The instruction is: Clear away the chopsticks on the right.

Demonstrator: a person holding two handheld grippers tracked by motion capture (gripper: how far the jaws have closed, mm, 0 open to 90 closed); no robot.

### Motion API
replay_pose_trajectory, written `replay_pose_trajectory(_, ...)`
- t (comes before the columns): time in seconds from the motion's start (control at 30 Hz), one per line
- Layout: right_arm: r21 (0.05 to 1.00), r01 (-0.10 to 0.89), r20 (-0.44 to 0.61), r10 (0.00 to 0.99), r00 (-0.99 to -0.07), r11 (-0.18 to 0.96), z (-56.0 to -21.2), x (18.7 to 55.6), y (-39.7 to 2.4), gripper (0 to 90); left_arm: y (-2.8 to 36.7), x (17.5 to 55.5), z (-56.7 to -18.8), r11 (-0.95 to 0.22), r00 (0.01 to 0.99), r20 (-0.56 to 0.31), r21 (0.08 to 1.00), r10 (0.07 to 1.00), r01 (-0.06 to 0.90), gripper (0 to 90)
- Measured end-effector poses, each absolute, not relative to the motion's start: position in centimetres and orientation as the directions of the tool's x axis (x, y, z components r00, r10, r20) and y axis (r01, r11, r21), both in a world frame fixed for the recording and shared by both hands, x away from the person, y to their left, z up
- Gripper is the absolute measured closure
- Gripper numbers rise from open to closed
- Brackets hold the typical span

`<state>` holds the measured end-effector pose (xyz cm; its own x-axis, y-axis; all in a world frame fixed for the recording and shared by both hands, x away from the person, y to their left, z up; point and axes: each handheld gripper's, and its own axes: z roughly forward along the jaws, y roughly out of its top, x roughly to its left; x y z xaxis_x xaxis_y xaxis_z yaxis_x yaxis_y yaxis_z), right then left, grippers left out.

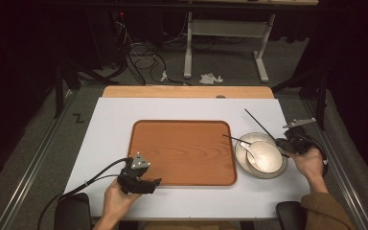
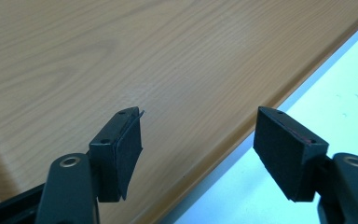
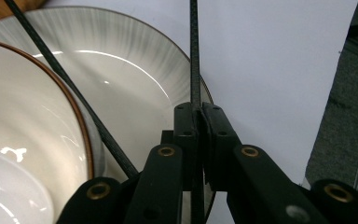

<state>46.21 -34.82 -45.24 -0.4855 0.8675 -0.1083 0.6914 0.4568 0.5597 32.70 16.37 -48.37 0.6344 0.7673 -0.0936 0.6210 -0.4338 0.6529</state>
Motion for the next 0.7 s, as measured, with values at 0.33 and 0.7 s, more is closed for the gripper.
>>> replay_pose_trajectory(0.33, 0.639, 0.612, -0.108, 0.842, -0.528, 0.466, -42.3, 44.8, -33.3, 86.5, 16.4, 32.7, -48.4, -0.434, 0.634, -0.091, 0.654, 0.768, 0.62, 32.1)
replay_pose_trajectory(0.7, 0.671, 0.514, -0.151, 0.777, -0.611, 0.534, -39.5, 42.5, -29.7, 86.4, 16.4, 32.7, -48.3, -0.435, 0.636, -0.09, 0.655, 0.767, 0.618, 32.2)
